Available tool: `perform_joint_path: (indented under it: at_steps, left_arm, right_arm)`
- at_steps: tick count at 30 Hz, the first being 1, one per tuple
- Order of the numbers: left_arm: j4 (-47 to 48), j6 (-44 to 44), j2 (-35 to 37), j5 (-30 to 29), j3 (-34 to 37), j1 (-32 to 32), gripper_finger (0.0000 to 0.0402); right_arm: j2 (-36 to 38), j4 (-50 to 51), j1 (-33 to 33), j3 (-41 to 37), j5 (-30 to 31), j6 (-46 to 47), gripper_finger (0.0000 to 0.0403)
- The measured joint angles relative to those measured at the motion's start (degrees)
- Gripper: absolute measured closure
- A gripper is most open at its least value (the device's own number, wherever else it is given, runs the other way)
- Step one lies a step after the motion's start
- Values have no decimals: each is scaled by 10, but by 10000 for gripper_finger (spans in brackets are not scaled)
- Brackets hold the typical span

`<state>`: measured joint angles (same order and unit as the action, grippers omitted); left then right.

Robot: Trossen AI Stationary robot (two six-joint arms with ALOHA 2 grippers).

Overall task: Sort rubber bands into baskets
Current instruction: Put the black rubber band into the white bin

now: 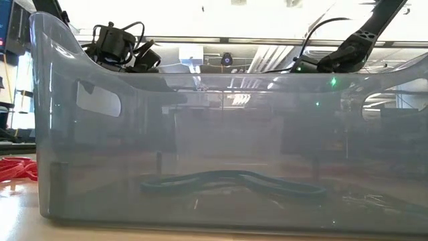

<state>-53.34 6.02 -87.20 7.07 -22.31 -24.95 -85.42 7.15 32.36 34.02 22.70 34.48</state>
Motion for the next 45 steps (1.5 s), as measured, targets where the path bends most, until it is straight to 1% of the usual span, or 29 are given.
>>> perform_joint_path:
  at_steps: [4,7,12,16,21,23,26,30,32,34,38,45]
  left_arm:
    - [0,0,0,0,0,0,401]
    - [0,0,0,0,0,0,401]
    - [0,0,0,0,0,0,401]
    - [0,0,0,0,0,0,401]
    - [0,0,0,0,0,0,401]
    - [0,0,0,0,0,0,401]
    - [0,-3,0,0,0,0,401]
    - [1,-4,0,0,0,0,401]
    - [4,-5,0,0,0,0,401]
    - [7,-8,0,0,0,0,401]
    - [12,-9,0,0,0,0,401]
    - [12,-9,0,0,0,0,401]
  right_arm:
    - [-6,-1,0,0,0,0,249]
    - [-25,-4,0,0,-4,0,276]
    - [-53,-24,-4,1,-3,-1,306]
    - [-46,-27,-21,1,13,-14,338]
    - [-22,-19,-35,29,15,-48,392]
    - [-16,-15,-40,43,16,-62,399]
    - [-12,-14,-44,70,12,-81,394]
    - [-12,-8,-51,102,3,-110,398]
    - [-12,14,-51,113,2,-110,395]
    - [-12,35,-47,117,2,-120,385]
    - [-12,71,-33,115,-11,-121,342]
    - [-13,74,-4,91,-65,-116,250]
